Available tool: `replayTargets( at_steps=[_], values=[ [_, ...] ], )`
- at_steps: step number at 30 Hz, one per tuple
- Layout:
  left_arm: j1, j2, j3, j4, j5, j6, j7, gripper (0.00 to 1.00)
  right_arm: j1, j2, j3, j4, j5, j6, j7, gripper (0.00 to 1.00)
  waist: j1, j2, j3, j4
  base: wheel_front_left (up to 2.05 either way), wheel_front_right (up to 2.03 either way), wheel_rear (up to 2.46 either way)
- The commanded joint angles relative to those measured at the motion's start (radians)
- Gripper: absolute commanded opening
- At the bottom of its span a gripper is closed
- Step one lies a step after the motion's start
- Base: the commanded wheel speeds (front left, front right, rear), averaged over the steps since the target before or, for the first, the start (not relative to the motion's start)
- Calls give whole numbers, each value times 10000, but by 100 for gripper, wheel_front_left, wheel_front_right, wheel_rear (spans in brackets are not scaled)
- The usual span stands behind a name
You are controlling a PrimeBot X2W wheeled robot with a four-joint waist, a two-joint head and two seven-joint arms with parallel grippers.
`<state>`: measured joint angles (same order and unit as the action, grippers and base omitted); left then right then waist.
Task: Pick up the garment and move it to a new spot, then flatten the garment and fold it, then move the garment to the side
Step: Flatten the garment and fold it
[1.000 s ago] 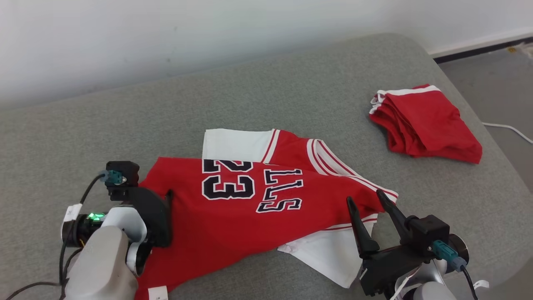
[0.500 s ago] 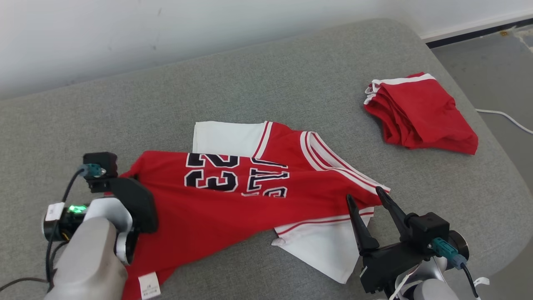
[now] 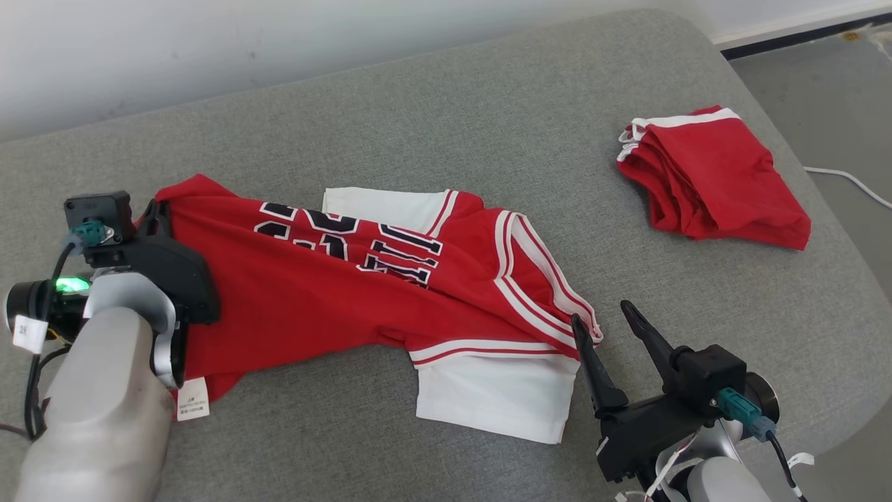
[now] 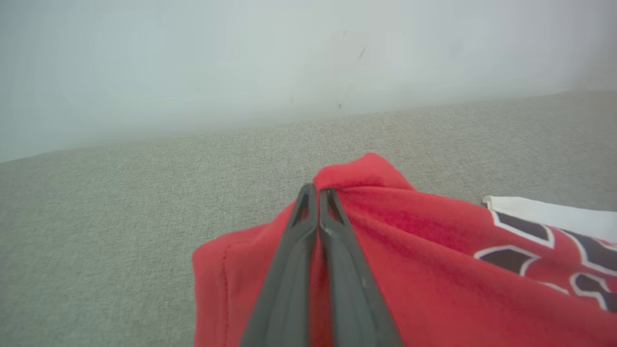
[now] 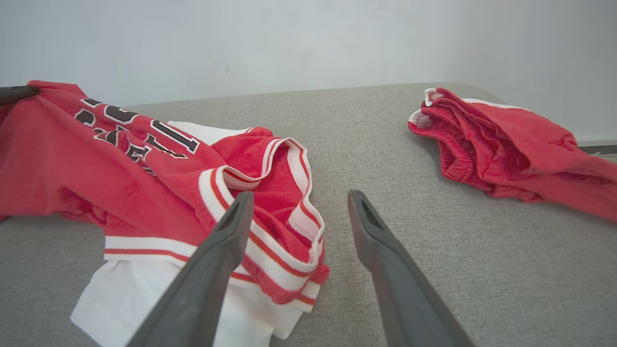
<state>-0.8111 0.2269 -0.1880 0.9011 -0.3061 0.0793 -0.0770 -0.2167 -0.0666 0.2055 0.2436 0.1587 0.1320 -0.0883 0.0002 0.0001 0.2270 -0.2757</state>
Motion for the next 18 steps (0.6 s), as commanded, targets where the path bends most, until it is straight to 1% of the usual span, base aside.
replayTargets(
  at_steps=[1, 2, 3, 4, 9, 12, 14, 18],
  values=[
    [-91, -3, 3, 101, 22, 46, -190, 0, -52, -40, 5, 1, -69, -30, -20, 100, -2, -1, 3, 17, 0, 0, 0],
    [-114, -30, -23, 151, 12, -9, -290, 0, -47, -40, -7, 11, -74, -30, -15, 100, -2, -1, 2, 41, 0, 0, 0],
    [-110, -70, -64, 187, 13, -72, -425, 47, -33, -37, -41, 20, -87, -30, -18, 100, -2, -1, -14, 81, 0, 0, 0],
    [-83, -94, -101, 223, 24, -116, -553, 100, -17, -32, -68, 26, -99, -30, -19, 100, -2, -1, -28, 120, 0, 0, 0],
    [350, -323, -127, 345, -158, -361, -1405, 100, 52, -3, -222, 42, -132, -30, -50, 100, -2, -1, -262, 427, 0, 0, 0],
    [775, -484, 10, -108, -299, -436, -1795, 100, 148, 4, -351, 59, -136, -30, -54, 100, -2, -1, -496, 716, 0, 0, 0],
    [1209, -543, 136, -712, -277, -486, -1870, 100, 218, -1, -455, 68, -152, -30, -46, 100, -2, -1, -665, 938, 0, 0, 0],
    [2615, -716, 652, -3039, -2, -478, -1879, 100, 433, -27, -712, 54, -194, -30, -8, 100, -2, -1, -1020, 1413, 0, 0, 0]
  ],
)
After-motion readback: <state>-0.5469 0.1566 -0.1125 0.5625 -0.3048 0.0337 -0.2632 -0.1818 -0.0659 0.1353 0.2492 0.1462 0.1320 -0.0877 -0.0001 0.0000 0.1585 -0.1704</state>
